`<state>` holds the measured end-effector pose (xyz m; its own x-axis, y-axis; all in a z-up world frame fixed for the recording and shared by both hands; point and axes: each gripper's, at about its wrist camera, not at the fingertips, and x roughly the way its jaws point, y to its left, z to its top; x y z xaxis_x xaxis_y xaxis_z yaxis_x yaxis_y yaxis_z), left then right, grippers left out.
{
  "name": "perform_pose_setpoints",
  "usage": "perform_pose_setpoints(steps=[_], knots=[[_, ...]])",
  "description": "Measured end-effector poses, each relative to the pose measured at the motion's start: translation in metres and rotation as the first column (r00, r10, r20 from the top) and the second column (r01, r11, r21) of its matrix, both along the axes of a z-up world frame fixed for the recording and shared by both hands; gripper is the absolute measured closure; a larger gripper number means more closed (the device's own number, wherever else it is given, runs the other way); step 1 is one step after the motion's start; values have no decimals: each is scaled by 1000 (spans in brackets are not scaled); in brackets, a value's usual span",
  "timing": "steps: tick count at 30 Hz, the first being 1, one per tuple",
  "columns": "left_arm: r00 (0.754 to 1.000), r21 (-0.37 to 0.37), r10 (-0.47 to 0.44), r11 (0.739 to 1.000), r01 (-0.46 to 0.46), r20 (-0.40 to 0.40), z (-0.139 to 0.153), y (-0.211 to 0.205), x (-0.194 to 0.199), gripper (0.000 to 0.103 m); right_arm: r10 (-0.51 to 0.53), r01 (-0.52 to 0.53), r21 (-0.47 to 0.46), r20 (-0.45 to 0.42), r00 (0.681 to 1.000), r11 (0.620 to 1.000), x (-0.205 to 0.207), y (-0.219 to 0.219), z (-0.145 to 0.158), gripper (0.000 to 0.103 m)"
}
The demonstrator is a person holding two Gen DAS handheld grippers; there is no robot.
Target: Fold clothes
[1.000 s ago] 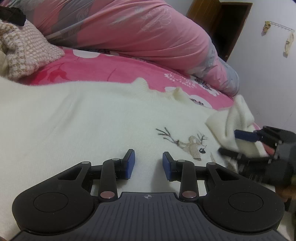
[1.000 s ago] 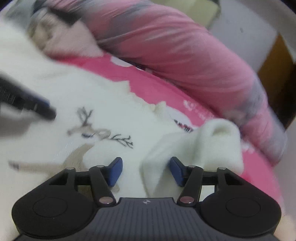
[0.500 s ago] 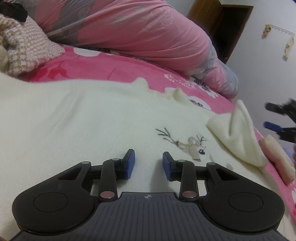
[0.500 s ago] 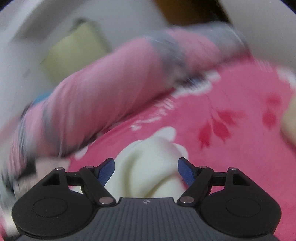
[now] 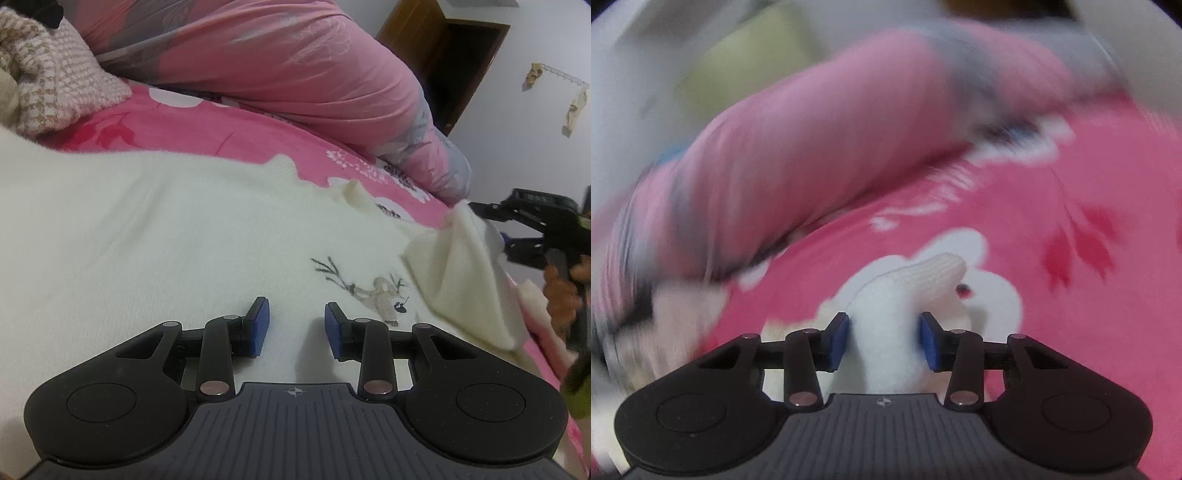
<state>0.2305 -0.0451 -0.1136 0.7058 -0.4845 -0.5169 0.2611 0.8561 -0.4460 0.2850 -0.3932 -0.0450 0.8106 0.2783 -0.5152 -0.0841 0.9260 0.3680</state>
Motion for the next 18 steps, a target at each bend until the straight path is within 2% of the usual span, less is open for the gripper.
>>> perform_pose_setpoints(steps=[2,4,6,9,11,15,18], knots=[[1000,-3,0,1000,0,0,0,0,0,70,96,-79,-184,86,992,980,-25,32,7,63],[1000,-5,1,1000,-1,-1,0,0,0,70,189,-131,-348,137,972,928,-46,61,10,67],[1000,-7,1,1000,-1,-1,0,1,0,70,227,-140,-427,159,961,893,-59,78,10,73],[1000,-11,1,1000,-1,-2,0,1,0,70,203,-93,-434,214,956,896,-69,77,21,77],[1000,-13,1,1000,-1,-3,0,1,0,70,157,-43,-403,253,955,914,-72,64,33,79],[1000,-16,2,1000,-2,-4,0,2,0,70,16,109,-332,354,935,937,-75,8,61,80],[1000,-21,2,1000,-2,-5,-1,2,1,70,-94,242,-306,427,899,921,-87,-47,84,80]])
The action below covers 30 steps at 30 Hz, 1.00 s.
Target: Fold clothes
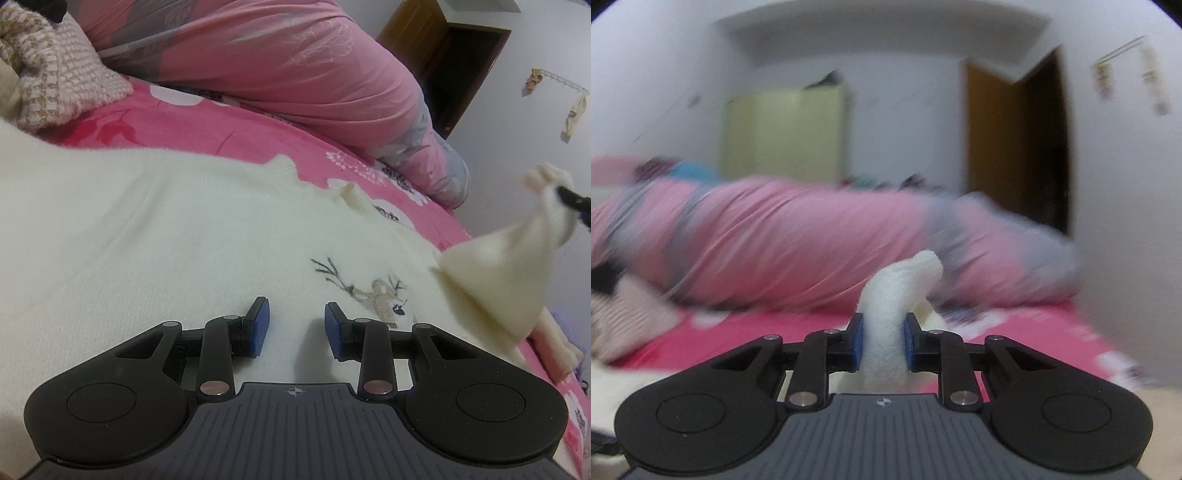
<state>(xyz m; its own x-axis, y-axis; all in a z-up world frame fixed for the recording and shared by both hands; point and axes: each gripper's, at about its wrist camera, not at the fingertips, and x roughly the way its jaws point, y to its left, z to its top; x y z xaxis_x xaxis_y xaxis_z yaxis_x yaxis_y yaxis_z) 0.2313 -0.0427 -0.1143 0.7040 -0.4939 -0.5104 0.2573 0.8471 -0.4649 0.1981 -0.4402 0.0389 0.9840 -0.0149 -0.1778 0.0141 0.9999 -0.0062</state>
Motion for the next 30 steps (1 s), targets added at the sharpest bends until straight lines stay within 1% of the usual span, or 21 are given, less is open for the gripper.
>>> perform_pose_setpoints(steps=[3,6,7,9,10,12,13,15,16,17,19,20,21,23,24,27,28,29,30], knots=[[1000,-5,0,1000,0,-2,0,0,1,70,-130,133,-28,74,989,991,-12,-59,14,80],[1000,-6,0,1000,0,-2,-1,1,1,70,-250,256,-37,123,960,966,-27,-118,5,80],[1000,-6,0,1000,0,-2,-1,1,1,70,-289,292,-17,106,951,956,-32,-140,-5,78],[1000,-6,0,1000,0,-2,-1,1,1,70,-347,347,40,-6,938,937,-33,-179,-31,67],[1000,-7,-1,1000,1,-2,-1,1,1,70,-392,397,87,-67,918,914,-37,-196,-47,61],[1000,-7,0,1000,0,-2,0,1,1,70,-468,500,172,-194,862,849,-44,-231,-79,61],[1000,-7,1,1000,-1,-2,0,1,1,70,-491,532,233,-214,844,814,-52,-244,-88,61],[1000,-7,1,1000,-1,-3,-1,1,1,70,-517,554,400,-206,831,731,-75,-262,-97,61],[1000,-8,1,1000,-1,-3,0,1,1,70,-524,545,499,-198,828,674,-87,-271,-100,59],[1000,-9,1,1000,-1,-3,0,1,1,70,-532,528,593,-190,825,608,-100,-280,-103,54],[1000,-12,2,1000,-2,-4,-1,2,1,70,-515,486,718,-207,832,497,-113,-291,-109,47],[1000,-14,2,1000,-2,-5,-1,2,1,70,-505,462,772,-214,836,437,-120,-297,-111,46],[1000,-15,2,1000,-2,-5,-1,2,1,70,-483,446,788,-220,848,424,-118,-295,-110,46],[1000,-18,2,1000,-2,-5,-1,2,1,70,-436,416,813,-228,871,406,-112,-292,-106,45],[1000,-19,3,1000,-3,-6,-1,2,2,70,-420,415,806,-232,877,422,-106,-289,-102,44],[1000,-35,5,999,-5,-9,-2,4,2,70,-397,453,728,-265,879,515,-77,-272,-84,34],[1000,-48,5,999,-6,-12,-3,5,3,70,-391,469,682,-282,876,561,-63,-264,-79,27],[1000,-62,6,998,-7,-16,-4,7,3,70,-385,483,632,-299,873,605,-49,-256,-75,16],[1000,-75,6,997,-8,-19,-5,8,4,70,-380,494,580,-316,869,648,-34,-248,-71,10]])
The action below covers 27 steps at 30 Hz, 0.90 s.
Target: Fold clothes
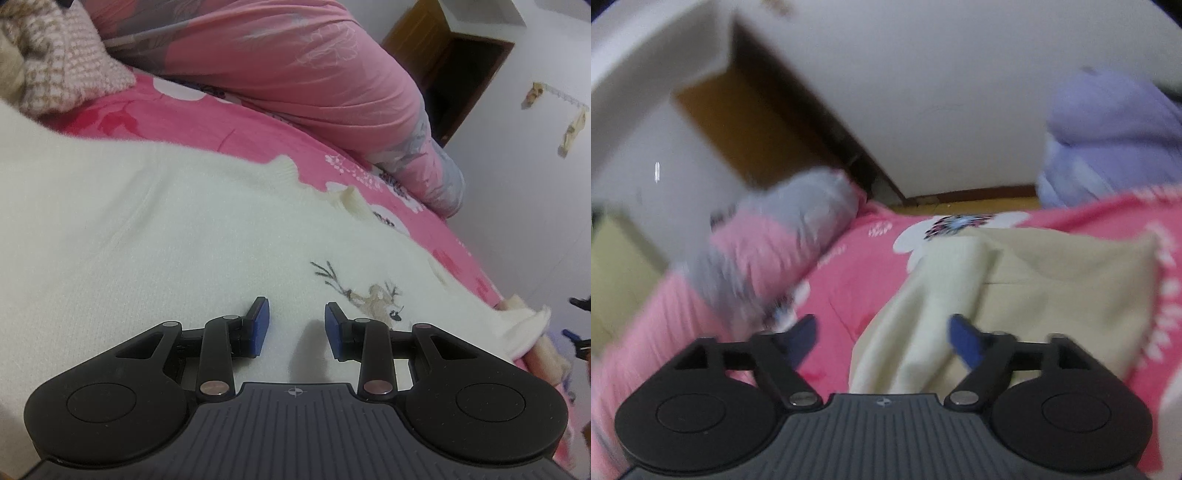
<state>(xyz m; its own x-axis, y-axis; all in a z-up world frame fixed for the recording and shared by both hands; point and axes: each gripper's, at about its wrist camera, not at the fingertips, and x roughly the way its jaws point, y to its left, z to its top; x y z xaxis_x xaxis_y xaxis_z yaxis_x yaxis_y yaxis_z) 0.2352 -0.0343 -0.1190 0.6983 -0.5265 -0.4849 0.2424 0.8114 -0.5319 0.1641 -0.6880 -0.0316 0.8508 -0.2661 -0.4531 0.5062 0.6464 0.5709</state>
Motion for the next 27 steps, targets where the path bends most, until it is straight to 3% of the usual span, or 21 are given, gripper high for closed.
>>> perform_pose_setpoints(steps=[1,3,4,5,6,8,13,16,20,21,23,24,27], knots=[[1000,-10,0,1000,0,-2,-1,1,1,70,17,-22,-73,-66,998,997,14,8,2,4],[1000,-19,0,1000,0,-4,-1,2,1,70,-19,-27,-225,-196,980,974,39,23,2,6],[1000,-19,0,1000,0,-4,-1,2,1,70,-24,-23,-224,-204,979,974,38,23,-1,21],[1000,-19,0,1000,0,-4,-1,2,1,70,-27,-18,-215,-207,978,976,36,23,-4,46],[1000,-20,-1,1000,0,-4,-1,2,0,70,-31,-14,-206,-210,977,978,33,22,-7,55],[1000,-22,-1,1000,0,-4,-1,2,1,70,-37,-4,-189,-216,976,982,28,21,-13,82],[1000,-23,0,1000,0,-5,-1,3,1,70,-100,103,33,-73,992,994,-38,-5,-30,97],[1000,-15,0,1000,0,-5,-1,2,1,70,-133,142,193,-60,989,971,-63,-29,-57,98],[1000,16,2,1000,-2,-3,1,-2,0,70,-167,101,436,115,979,894,-85,-51,-83,94],[1000,27,3,1000,-3,-2,1,-3,0,70,-174,89,466,143,974,880,-87,-54,-85,92],[1000,50,5,999,-4,0,4,-6,-1,70,-183,80,497,161,970,864,-85,-59,-87,68],[1000,63,7,998,-7,-1,6,-7,-1,70,-181,76,498,166,969,864,-82,-60,-87,63],[1000,131,20,991,-21,6,15,-14,-4,70,-164,76,470,149,975,879,-71,-60,-83,58]])
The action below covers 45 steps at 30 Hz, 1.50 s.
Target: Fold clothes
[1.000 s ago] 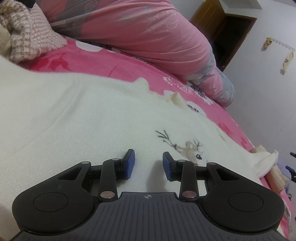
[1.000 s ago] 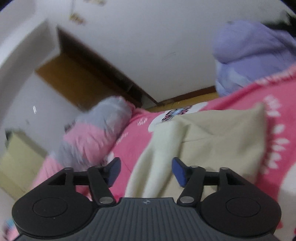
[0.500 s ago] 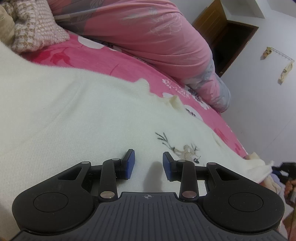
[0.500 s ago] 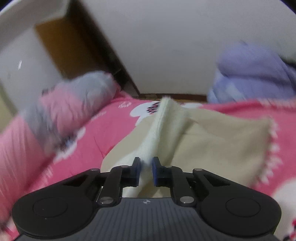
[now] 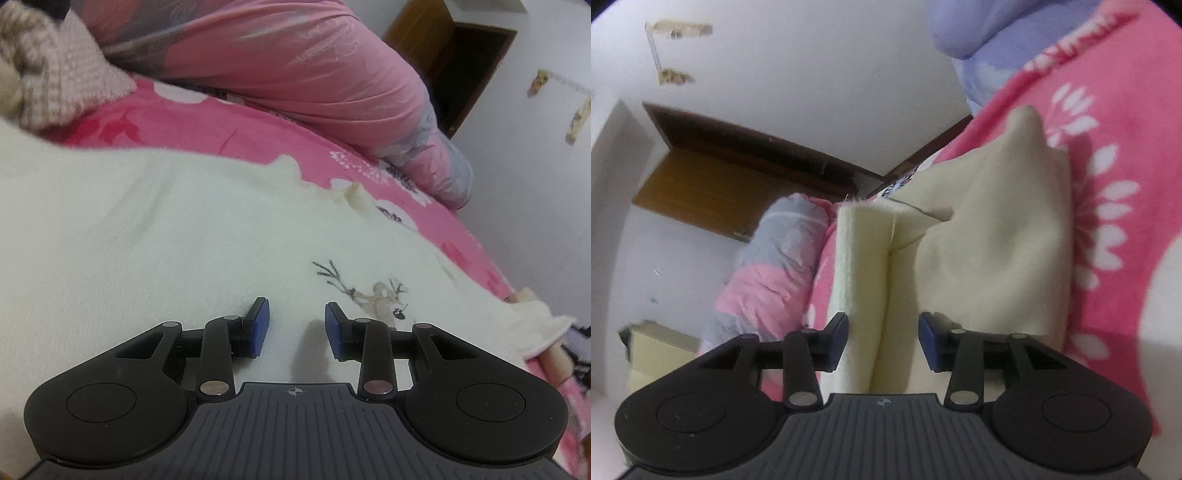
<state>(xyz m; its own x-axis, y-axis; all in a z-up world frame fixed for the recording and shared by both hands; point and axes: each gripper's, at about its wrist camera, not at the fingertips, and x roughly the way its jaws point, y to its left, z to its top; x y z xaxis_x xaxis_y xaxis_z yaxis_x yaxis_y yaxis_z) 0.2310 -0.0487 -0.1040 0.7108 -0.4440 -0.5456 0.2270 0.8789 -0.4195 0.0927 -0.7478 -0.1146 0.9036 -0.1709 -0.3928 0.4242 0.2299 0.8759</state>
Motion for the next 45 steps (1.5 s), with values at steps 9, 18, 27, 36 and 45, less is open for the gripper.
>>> perform_pose_setpoints(steps=[9,18,27,36,45], knots=[[983,186,-136,976,111,125,58,-70,-35,67,89,-92,19,95,992,996,-13,3,9,58],[901,244,-410,897,369,142,54,-204,-49,65,159,-160,-215,-23,987,963,2,2,28,94],[871,271,-483,853,446,88,19,-276,-32,65,131,-132,-110,-9,991,985,5,-24,8,65],[885,245,-463,865,437,55,-1,-283,-18,65,138,-137,-278,-16,990,951,22,4,38,91],[887,206,-459,874,439,56,-6,-278,-16,65,371,-269,-516,103,923,813,49,115,143,92]])
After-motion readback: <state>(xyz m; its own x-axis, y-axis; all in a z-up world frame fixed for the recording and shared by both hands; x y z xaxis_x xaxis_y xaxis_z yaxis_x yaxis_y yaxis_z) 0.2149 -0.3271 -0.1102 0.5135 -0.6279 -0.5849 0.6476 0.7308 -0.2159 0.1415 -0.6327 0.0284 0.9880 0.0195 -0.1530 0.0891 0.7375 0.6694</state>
